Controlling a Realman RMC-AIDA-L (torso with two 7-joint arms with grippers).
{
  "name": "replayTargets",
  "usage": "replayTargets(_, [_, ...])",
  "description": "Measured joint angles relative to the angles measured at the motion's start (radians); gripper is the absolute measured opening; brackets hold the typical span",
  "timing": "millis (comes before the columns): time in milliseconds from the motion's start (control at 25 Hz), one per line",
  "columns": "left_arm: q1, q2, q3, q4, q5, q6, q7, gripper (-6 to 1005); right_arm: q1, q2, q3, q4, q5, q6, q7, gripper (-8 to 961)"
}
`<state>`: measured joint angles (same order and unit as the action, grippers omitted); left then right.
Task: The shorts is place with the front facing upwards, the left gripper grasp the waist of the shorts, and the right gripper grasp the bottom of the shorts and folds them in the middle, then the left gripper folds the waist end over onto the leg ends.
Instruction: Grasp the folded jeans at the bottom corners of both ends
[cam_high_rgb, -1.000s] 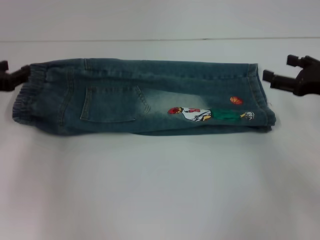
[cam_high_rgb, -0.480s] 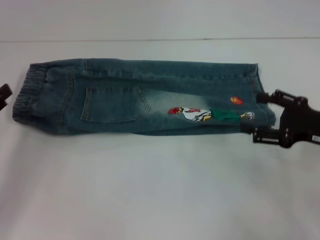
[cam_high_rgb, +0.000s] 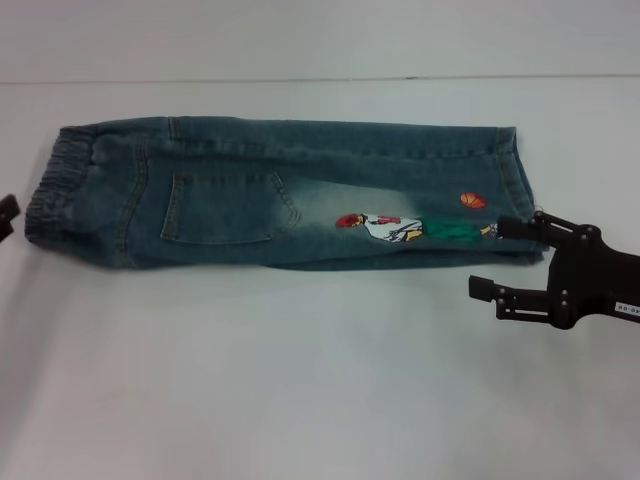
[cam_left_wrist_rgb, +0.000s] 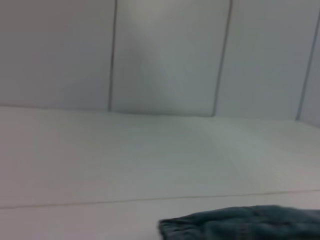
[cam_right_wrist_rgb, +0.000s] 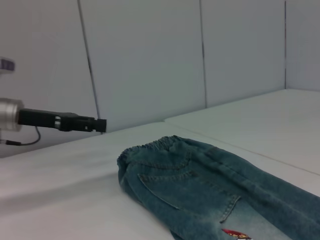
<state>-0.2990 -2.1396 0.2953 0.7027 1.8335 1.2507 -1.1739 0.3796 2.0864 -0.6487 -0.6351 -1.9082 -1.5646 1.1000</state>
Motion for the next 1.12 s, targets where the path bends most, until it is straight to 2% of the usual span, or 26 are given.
replayTargets(120, [-0.023, 0.008, 0.021, 0.000, 0.012, -0.090, 0.004, 589, 0.000, 0.000, 0.001, 0.000, 0.000, 0.000, 0.005, 948])
replayTargets(200, [-0.044, 0.011, 0.060, -0.001, 0.037, -0.180, 0.002, 585, -0.001, 0.001, 0.001, 0.001, 0.000, -0.001, 0.007, 948])
replayTargets(400, [-0.093, 0.021, 0.141, -0.022, 0.128, -0.297, -0.026, 576, 0.001, 0.001, 0.002, 0.002, 0.001, -0.002, 0.010, 948])
replayTargets(800, [-0.125, 0.054, 0.145, -0.007, 0.317, -0.270, -0.122, 557, 0.006, 0.001, -0.036, 0.002, 0.000, -0.009, 0.014, 949])
replayTargets(1120, [-0.130, 0.053, 0.146, 0.009, 0.337, -0.255, -0.136, 543, 0.021, 0.003, -0.062, 0.003, 0.000, -0.007, 0.024, 949])
